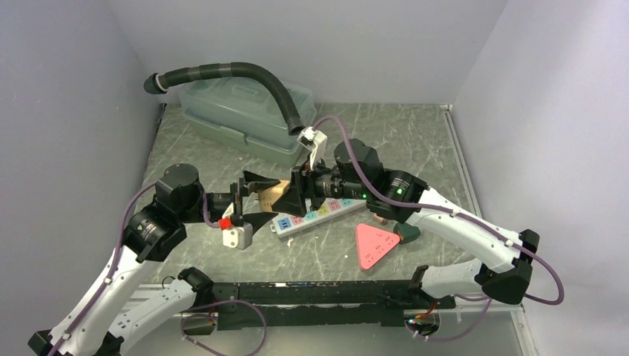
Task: Insert the plug
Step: Pick up the plug from the corner of the board.
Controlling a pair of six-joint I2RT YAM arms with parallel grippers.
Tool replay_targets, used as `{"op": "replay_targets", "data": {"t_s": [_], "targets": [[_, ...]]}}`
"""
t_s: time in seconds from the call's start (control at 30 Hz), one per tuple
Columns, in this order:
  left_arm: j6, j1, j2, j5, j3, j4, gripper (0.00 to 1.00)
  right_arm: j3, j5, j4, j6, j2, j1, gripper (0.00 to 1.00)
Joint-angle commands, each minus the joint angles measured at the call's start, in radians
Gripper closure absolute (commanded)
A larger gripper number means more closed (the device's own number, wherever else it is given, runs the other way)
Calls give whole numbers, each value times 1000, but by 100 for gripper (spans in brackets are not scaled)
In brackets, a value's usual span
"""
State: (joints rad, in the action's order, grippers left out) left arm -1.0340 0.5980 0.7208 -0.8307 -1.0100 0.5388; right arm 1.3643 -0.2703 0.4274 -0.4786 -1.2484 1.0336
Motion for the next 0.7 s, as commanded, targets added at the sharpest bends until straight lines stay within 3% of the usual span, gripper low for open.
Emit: {"op": "replay_targets", "data": {"t_s": [0.0,0.1,0.17,0.2,0.3,0.5,0.67], "targets": [[-18,0,24,0,-35,23,36,46,-31,-49,-27,-3,-4,100],[-58,0,31,26,-38,73,72,41,-13,-55,-35,6,-4,91],[-64,0,9,44,-5,42,92,40,-2,-54,-43,10,-6,80],[-72,0,1,48,13,34,96,39,-1,-56,-47,13,-6,70],[-44,0,-23,53,53,-14,100,18,9,-97,-78,19,-6,45],[71,0,-11,72,47,-74,100,-123,94,-243,-177,76,-4,17],[132,0,-8,52,51,-103,100,-213,109,-355,-215,117,-5,13]]}}
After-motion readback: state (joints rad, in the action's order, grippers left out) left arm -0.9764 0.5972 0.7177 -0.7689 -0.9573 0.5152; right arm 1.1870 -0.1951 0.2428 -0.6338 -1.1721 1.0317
